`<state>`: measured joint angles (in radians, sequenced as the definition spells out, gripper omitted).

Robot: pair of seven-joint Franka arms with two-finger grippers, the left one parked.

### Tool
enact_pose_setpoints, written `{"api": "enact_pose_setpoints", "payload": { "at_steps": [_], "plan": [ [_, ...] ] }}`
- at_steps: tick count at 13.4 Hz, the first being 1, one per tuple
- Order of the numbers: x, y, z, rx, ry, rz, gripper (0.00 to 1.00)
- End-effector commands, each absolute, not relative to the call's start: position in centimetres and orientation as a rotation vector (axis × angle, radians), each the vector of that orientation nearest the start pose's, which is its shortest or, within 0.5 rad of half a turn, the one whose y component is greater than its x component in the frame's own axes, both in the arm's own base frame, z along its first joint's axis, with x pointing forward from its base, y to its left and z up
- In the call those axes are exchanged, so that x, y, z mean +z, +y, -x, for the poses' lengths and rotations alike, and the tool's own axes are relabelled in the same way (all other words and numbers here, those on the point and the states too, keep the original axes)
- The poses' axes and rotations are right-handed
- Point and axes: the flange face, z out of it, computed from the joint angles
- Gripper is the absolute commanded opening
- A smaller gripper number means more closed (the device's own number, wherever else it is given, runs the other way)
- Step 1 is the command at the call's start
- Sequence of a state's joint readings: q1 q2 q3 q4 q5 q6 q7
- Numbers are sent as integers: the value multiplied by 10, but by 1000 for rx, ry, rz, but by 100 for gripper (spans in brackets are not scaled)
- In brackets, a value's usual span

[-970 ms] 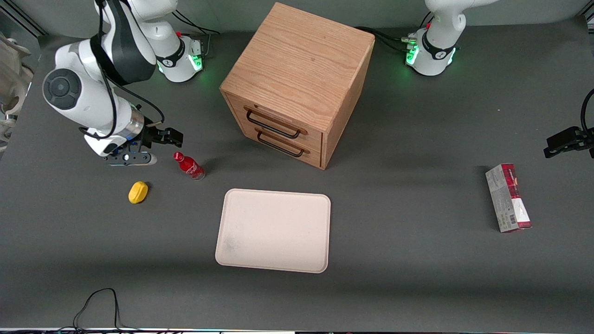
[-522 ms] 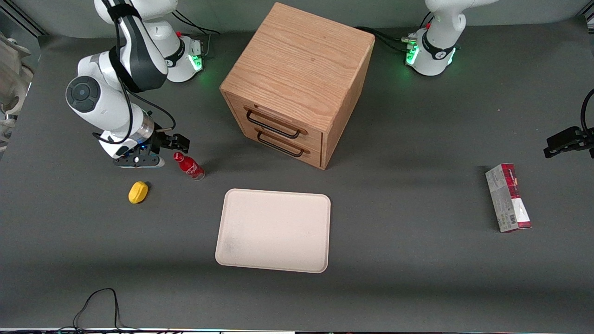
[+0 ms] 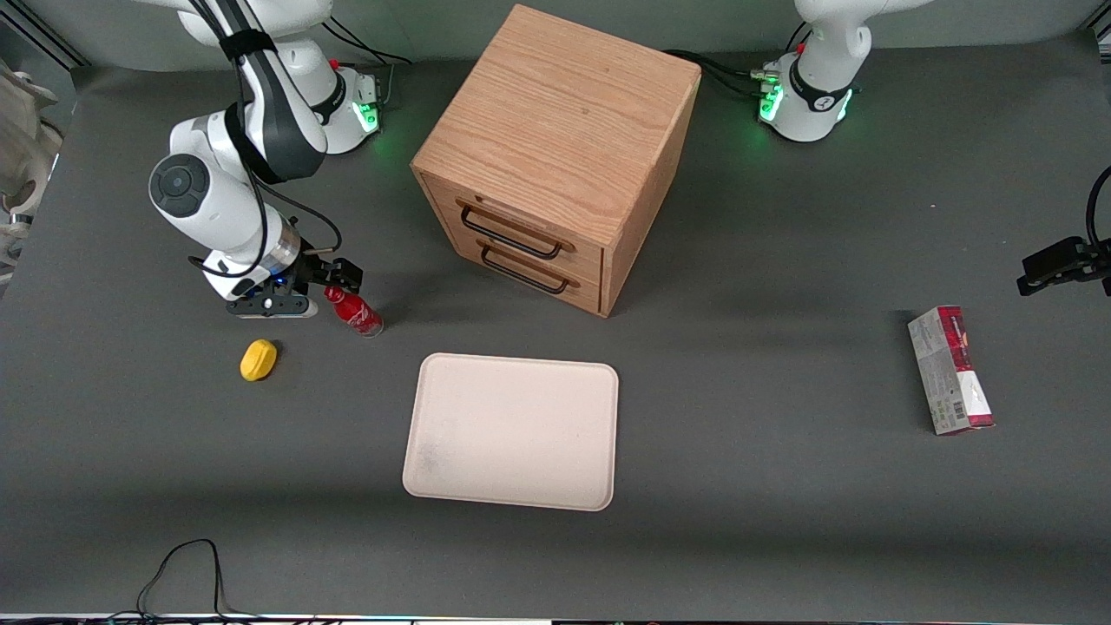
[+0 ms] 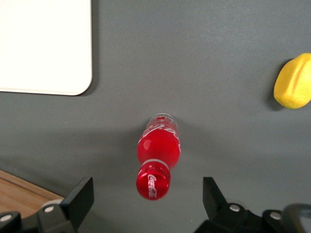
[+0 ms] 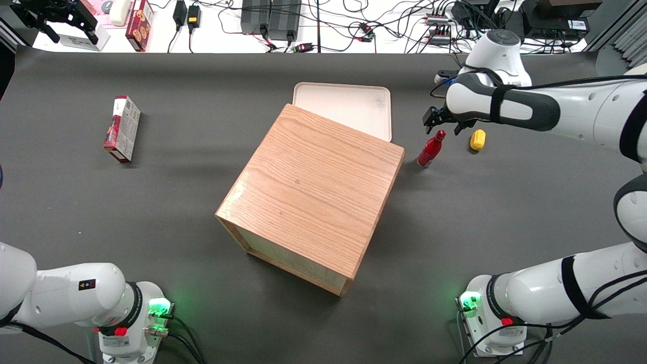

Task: Place coke bottle on tray
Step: 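Move the open right gripper over the red Coca-Cola bottle and lower, then close the right gripper around the red bottle's body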

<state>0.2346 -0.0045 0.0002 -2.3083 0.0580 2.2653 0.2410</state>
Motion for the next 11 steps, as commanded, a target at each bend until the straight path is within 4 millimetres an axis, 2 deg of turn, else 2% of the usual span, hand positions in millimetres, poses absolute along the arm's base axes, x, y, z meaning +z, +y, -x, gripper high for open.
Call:
{"api": "enact_pose_setpoints", "payload": {
  "at_steps": [1,3,8,10,11],
  "plan": [
    [338,117,-490,36,39,3100,99],
    [328,116,-487,22,41,3100,99],
    [324,116,-487,24,42,3101,93],
    [325,116,-488,17,42,3100,74],
    [325,116,-488,17,42,3100,59]
  ]
}}
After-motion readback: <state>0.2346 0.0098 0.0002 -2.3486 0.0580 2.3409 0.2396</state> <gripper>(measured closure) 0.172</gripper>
